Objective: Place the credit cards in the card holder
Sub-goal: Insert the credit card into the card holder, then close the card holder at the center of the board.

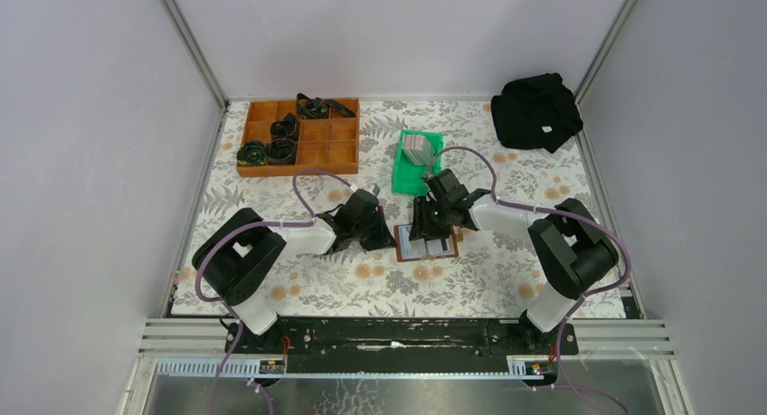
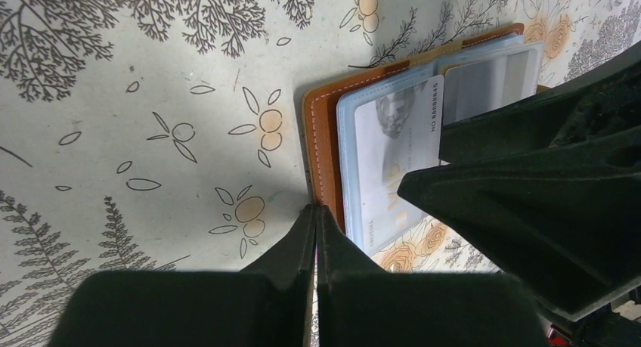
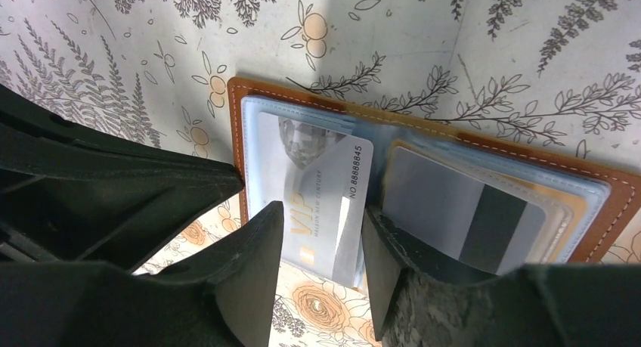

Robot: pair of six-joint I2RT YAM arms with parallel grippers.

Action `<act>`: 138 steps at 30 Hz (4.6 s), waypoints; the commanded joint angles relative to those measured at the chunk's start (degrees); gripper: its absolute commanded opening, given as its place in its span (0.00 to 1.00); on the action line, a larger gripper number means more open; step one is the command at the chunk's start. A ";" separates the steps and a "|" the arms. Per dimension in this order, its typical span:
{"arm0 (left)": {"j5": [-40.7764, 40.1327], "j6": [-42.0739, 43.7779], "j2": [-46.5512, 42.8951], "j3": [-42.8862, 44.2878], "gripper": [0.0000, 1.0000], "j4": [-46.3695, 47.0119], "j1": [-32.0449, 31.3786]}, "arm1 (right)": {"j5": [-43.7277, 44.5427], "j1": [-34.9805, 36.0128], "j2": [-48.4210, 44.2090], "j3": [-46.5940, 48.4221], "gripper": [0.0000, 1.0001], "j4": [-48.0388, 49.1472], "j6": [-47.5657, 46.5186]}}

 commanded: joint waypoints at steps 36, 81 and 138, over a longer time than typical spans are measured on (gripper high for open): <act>-13.27 -5.83 -5.88 1.84 0.42 -7.35 -2.83 | 13.84 6.28 -6.45 12.88 0.66 -17.37 -5.65; -3.40 -4.92 -2.38 -1.92 0.62 -1.16 -3.38 | 1.58 -9.80 -22.97 -27.89 0.88 8.70 8.73; -2.66 -6.54 2.26 -1.30 0.56 -1.50 -4.32 | 24.06 -9.77 -24.27 -15.23 0.42 -4.19 -1.56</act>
